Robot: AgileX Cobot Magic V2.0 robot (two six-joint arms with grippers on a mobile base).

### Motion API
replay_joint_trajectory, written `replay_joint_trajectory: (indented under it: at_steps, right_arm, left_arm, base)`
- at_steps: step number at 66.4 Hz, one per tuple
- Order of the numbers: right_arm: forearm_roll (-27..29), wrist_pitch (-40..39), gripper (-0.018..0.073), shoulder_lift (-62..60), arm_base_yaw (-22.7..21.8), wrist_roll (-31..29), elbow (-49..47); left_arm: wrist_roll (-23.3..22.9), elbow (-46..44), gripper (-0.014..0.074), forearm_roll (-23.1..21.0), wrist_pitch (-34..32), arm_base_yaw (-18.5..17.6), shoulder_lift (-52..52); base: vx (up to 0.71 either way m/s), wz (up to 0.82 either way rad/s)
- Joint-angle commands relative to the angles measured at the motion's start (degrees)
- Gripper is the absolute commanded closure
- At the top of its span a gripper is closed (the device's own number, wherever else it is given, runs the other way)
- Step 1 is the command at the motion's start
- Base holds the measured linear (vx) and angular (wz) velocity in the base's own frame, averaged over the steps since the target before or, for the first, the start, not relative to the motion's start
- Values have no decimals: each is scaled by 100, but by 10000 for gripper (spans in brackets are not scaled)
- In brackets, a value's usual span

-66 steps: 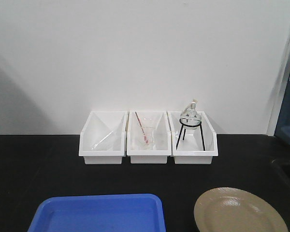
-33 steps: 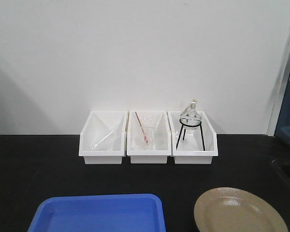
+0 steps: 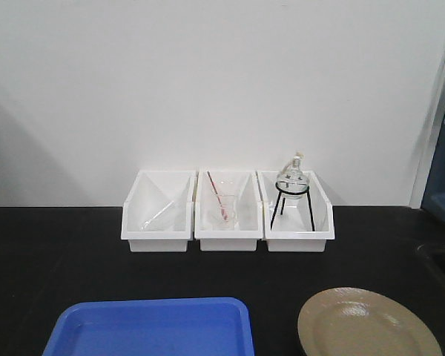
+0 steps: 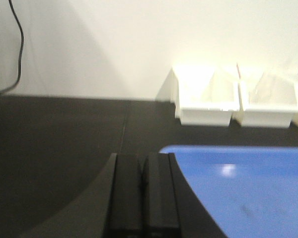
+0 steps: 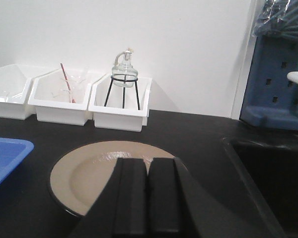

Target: Place disk in tray to left cabinet

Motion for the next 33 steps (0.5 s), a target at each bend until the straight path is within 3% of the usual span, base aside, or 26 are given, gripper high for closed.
replay_joint_trajectory:
  at_steps: [1, 12, 20, 27, 33]
  right_arm:
    - [-26, -691, 567, -66, 0, -31, 124]
    - [8, -1284, 567, -66, 0, 0, -50]
    - [180, -462, 566, 26, 0, 0, -835]
    - [165, 639, 564, 385, 0, 0, -1763]
    - [161, 1246, 563, 864, 0, 0, -2424]
  left_arm:
    - [-13, 109, 603, 1, -908, 5, -32]
    - [-6, -41, 603, 1, -1322, 5, -32]
    - [6, -600, 602, 7, -1303, 5, -32]
    - [173, -1439, 600, 128, -676, 5, 77]
    - [467, -2137, 600, 164, 419, 5, 473]
  base:
    - [0, 0]
    - [0, 0]
    - [0, 0]
    - [0, 0]
    - [0, 0]
